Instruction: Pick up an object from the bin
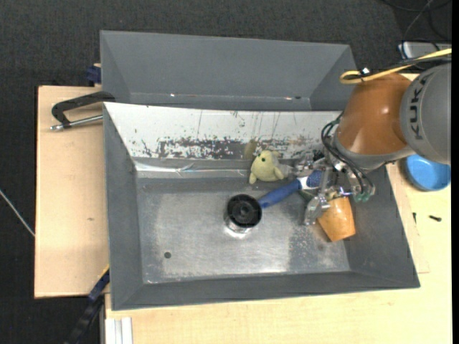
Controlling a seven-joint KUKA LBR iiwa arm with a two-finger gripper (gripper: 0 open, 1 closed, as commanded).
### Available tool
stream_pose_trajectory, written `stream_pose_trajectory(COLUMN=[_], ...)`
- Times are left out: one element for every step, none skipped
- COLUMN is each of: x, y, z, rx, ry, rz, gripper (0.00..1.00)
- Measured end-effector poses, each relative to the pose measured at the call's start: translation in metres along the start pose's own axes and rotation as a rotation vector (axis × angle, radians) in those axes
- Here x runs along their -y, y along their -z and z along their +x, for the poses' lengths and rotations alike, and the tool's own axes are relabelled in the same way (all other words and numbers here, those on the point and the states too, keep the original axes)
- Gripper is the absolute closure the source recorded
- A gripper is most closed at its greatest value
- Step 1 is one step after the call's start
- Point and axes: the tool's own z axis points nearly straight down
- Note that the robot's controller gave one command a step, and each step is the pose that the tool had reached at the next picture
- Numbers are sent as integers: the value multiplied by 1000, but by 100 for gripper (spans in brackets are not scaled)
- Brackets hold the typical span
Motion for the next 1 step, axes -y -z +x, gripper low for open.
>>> stream_pose_trajectory(x=[3], y=[4], z=[-2], rx=[14], ry=[-7], rz=[4], gripper=[100])
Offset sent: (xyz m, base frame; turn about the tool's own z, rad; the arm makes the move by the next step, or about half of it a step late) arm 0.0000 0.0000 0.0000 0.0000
